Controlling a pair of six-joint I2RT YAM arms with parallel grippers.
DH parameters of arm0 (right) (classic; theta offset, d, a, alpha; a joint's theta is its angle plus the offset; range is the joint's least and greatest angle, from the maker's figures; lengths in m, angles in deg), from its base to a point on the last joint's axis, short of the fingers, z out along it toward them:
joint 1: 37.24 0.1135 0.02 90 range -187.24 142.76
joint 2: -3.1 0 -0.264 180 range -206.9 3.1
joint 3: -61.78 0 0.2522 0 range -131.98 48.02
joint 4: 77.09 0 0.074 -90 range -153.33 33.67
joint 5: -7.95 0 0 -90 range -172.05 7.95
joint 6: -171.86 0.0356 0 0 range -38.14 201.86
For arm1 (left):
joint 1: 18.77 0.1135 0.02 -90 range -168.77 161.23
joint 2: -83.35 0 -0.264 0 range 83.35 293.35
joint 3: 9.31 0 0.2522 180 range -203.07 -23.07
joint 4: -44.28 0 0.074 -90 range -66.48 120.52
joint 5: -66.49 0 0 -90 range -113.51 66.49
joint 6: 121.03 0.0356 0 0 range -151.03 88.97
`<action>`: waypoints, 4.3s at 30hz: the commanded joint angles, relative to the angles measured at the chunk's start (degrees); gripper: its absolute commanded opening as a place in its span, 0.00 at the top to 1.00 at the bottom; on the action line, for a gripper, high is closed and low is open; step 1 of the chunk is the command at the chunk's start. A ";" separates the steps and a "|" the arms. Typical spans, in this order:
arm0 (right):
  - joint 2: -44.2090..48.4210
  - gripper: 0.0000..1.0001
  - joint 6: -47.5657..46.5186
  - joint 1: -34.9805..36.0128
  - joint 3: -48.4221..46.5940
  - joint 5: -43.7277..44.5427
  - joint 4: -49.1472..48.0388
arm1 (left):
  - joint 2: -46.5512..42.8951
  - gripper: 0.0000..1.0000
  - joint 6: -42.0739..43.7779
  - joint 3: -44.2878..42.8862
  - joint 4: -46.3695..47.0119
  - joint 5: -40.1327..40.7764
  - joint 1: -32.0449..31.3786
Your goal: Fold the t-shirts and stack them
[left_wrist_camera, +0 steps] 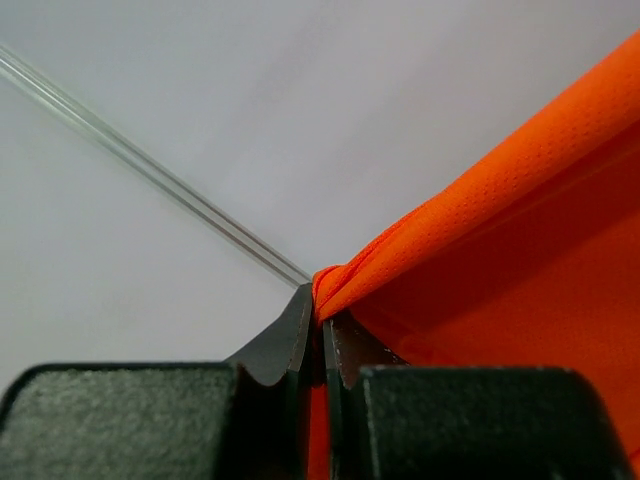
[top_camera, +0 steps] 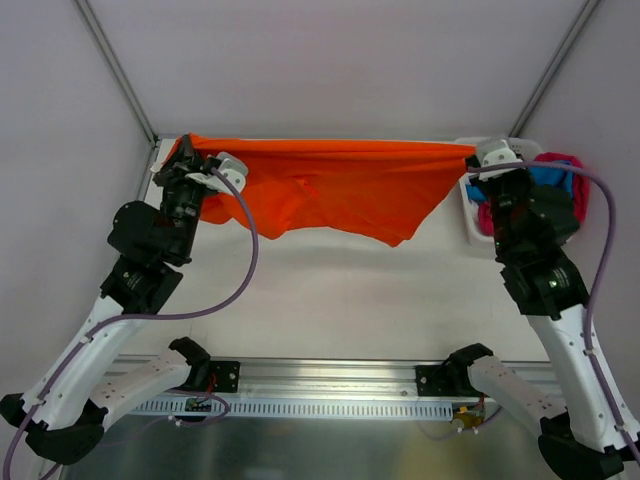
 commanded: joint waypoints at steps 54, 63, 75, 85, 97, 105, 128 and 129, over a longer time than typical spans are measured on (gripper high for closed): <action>-8.36 1.00 9.57 -5.34 -18.54 -1.77 37.04 | 4.55 1.00 -27.84 -0.64 -58.67 -24.69 5.21; -34.81 1.00 3.77 -5.78 0.44 0.59 8.53 | 20.36 1.00 -21.69 5.97 -41.65 -21.98 10.74; -60.74 1.00 -3.96 -6.66 -4.39 6.74 -10.06 | 32.05 1.00 -20.98 14.93 -13.86 -13.19 12.86; -68.75 1.00 -4.06 -6.66 -11.76 6.57 -18.25 | 38.48 1.00 -21.16 19.33 6.43 -8.36 12.77; -73.25 0.11 -1.68 -6.75 -17.16 9.03 -19.02 | 49.13 0.01 -3.76 28.29 47.58 5.10 12.68; -53.83 0.20 14.30 -6.57 -9.85 -13.52 4.32 | 19.90 0.01 -17.81 29.18 11.43 -15.53 5.76; -45.11 0.26 15.55 0.20 3.43 -24.11 14.63 | 24.69 0.04 -25.20 25.48 -12.27 -26.19 -7.44; -45.29 0.26 15.46 0.28 3.43 -24.02 14.72 | 23.47 0.05 -25.20 25.74 -11.83 -26.28 -7.44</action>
